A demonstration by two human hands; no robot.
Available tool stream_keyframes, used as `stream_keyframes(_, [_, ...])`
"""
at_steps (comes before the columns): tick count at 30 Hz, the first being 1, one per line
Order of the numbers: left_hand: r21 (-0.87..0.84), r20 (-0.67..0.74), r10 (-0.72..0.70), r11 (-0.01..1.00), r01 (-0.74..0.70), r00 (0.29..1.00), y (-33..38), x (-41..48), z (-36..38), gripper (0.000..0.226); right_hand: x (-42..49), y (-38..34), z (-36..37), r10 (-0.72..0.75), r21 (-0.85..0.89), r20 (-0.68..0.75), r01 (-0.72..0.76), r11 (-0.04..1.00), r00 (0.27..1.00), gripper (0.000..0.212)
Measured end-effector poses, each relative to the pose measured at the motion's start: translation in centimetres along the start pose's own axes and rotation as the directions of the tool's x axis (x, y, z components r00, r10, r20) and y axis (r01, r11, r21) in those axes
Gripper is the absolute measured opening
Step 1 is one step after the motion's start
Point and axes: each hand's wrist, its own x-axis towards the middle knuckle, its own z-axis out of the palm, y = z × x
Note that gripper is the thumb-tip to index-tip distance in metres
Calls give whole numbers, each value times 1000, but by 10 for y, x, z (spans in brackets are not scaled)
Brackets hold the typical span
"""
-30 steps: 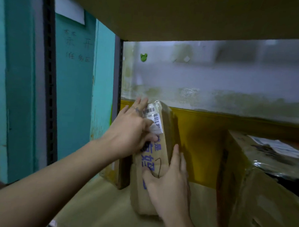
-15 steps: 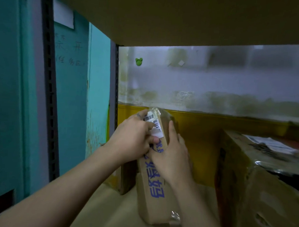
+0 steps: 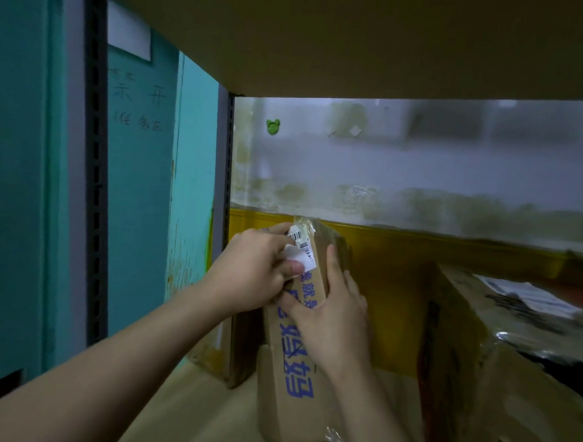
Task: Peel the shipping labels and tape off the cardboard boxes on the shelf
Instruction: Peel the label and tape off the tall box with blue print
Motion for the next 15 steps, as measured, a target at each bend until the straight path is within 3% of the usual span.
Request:
stream_keyframes(5, [26,-42,-57,998,58,997,2,5,-3,22,0,5,-1,-8,22,-24,9,1000,1000,109])
stream_keyframes(7, [68,-27,-86,994,88,996,6,8,-7,31,1,7,-2,-12,29,-24,13,999,1000,108])
stream_keyframes(9, [98,1,-98,990,97,995,4,11,-11,23,1,6,-1,-18,18,-13,18,1000,1000,108])
stream_keyframes(15, [73,27,-165,984,163,986,-4,17,-18,36,4,3,-1,-14,4,11,14,1000,1000,109])
